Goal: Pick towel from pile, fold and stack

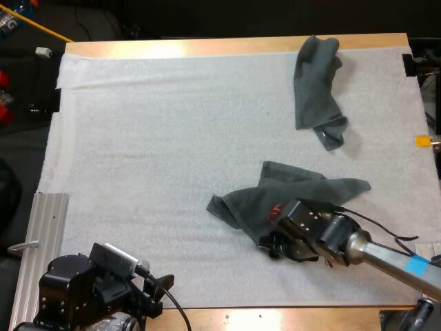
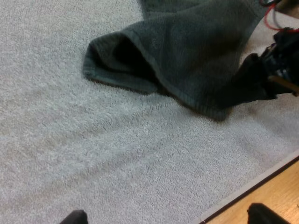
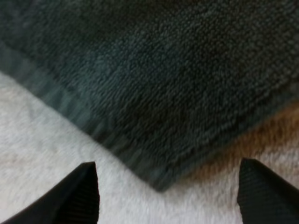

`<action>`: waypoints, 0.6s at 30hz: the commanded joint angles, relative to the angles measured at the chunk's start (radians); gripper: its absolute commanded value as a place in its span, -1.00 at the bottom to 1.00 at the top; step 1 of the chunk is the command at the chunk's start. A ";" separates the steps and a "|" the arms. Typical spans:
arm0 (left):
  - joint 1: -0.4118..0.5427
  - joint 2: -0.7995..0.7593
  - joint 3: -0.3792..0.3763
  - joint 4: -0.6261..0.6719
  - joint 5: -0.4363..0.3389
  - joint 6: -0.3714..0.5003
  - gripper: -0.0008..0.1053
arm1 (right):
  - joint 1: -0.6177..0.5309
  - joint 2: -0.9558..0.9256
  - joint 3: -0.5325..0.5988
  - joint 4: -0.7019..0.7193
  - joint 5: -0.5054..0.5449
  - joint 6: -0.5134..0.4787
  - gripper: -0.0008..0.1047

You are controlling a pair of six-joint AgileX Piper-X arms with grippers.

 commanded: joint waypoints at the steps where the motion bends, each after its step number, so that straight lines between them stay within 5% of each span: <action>1: -0.004 0.003 -0.001 0.017 0.006 -0.002 0.25 | 0.001 0.013 -0.002 -0.020 -0.010 0.007 0.18; 8: -0.004 0.003 -0.001 0.022 0.006 -0.002 0.25 | 0.001 0.085 -0.002 -0.060 -0.010 0.020 0.15; 18: -0.004 0.003 -0.001 0.025 0.006 -0.002 0.25 | 0.001 0.110 -0.002 -0.060 0.000 -0.005 -0.80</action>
